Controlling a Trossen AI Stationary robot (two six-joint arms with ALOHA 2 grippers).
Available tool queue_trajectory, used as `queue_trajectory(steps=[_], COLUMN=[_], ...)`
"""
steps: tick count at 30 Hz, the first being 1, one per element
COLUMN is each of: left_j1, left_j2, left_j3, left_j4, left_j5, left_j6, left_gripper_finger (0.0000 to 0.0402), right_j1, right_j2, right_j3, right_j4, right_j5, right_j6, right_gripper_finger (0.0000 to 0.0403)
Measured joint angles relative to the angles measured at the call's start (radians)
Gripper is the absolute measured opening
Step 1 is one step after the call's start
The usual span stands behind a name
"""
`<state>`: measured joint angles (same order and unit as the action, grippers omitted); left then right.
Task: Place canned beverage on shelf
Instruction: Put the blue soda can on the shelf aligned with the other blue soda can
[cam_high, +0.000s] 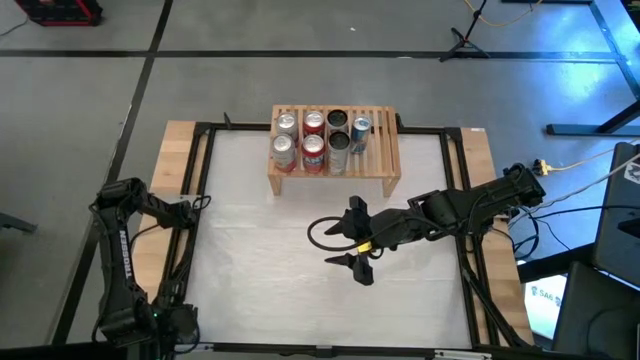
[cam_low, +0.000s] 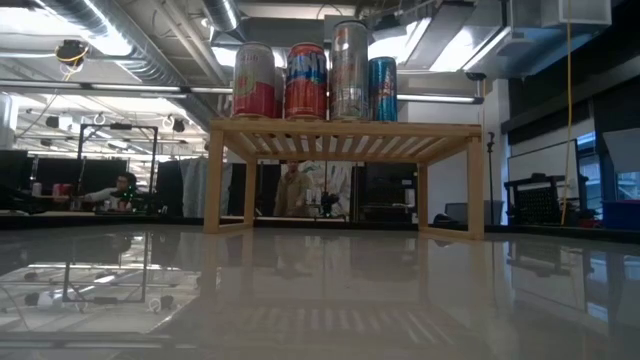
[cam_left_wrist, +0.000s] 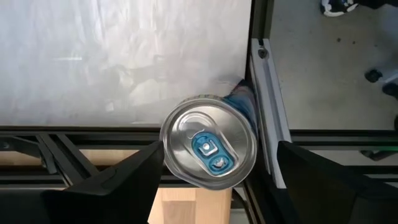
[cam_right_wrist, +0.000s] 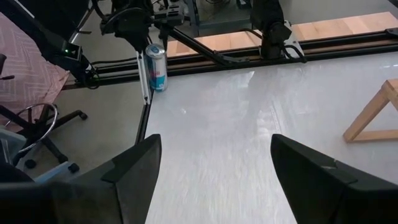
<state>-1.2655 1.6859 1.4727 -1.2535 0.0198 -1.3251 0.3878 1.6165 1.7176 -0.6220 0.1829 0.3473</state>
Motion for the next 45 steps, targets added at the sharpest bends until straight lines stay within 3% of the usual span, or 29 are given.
queue_trajectory(steps=[21, 31, 45], left_j1=[-0.001, -0.001, -0.012], left_j2=[-0.006, -0.001, -0.002], left_j3=[0.005, 0.080, 0.058], left_j4=[0.113, 0.036, 0.039], left_j5=[0.033, 0.011, -0.007], left_j6=[-0.004, 0.022, 0.018], left_gripper_finger=[0.0305, 0.0305, 0.0305], right_j1=[-0.002, -0.002, -0.002], right_j2=[0.000, 0.000, 0.000], right_j3=[0.000, 0.000, 0.000], right_j4=[0.000, 0.000, 0.000], right_j5=[0.000, 0.000, 0.000], right_j6=[0.000, 0.000, 0.000], right_gripper_finger=[0.0292, 0.0292, 0.0292])
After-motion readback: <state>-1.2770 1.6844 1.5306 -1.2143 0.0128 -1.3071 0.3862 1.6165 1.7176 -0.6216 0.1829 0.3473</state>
